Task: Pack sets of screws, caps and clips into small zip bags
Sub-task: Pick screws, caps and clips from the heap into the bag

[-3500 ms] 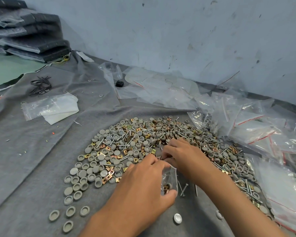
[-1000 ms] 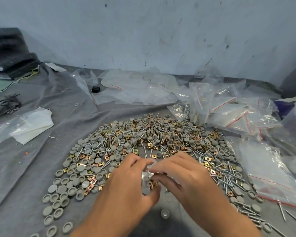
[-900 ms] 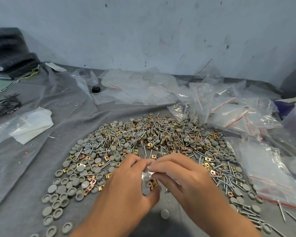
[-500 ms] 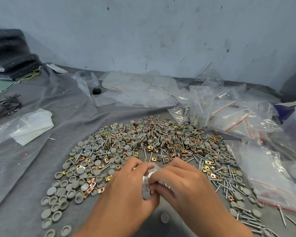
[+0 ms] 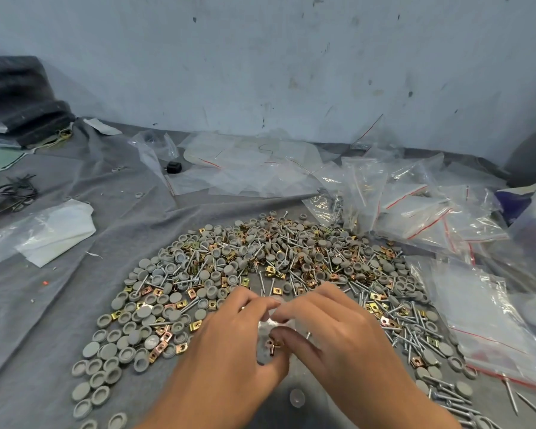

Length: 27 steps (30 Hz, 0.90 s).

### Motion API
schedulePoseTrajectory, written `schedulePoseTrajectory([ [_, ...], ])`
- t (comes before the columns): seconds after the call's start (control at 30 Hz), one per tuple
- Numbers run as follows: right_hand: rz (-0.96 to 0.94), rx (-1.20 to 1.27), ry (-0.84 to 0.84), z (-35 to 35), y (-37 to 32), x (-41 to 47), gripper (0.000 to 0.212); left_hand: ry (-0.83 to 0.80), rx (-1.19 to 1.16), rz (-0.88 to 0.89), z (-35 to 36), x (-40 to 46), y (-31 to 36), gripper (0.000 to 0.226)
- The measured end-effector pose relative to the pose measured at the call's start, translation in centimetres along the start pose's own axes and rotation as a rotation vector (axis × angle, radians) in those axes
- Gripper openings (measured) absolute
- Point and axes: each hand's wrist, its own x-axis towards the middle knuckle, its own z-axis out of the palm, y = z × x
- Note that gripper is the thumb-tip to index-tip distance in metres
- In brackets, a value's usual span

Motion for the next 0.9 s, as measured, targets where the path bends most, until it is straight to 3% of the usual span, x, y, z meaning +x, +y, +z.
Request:
schedulePoseTrajectory([
  [0.2, 0.007, -0.179, -0.037, -0.9, 1.3, -0.2, 0.044, 0.034, -0.030, 0.050, -0.6, -0.2, 0.6, 0.051],
  [0.37, -0.052, -0.126, -0.004, -2.0, 2.1, 0.1, 0.010, 0.025, -0.048, 0.143, -1.3, -0.3, 0.7, 0.049],
  [0.47, -0.020, -0.069, 0.066, -2.5, 2.6, 0.1, 0.021, 0.091, -0.050, 0.219, -2.1, -0.2, 0.3, 0.033],
  [0.57, 0.073, 0.016, 0.149, -3.1, 2.9, 0.1, 0.020, 0.287, -0.094, 0.287, -2.7, 0.2, 0.0, 0.016],
  [0.7, 0.218, 0.187, 0.188, -3.2, 2.4, 0.5, 0.010, 0.493, -0.316, 0.260, -3.5, 0.4, 0.2, 0.009],
  [0.9, 0.438, 0.677, 0.252, -2.5, 1.8, 0.4, 0.019, 0.475, -0.827, 0.061, -3.3, 0.7, 0.1, 0.026],
])
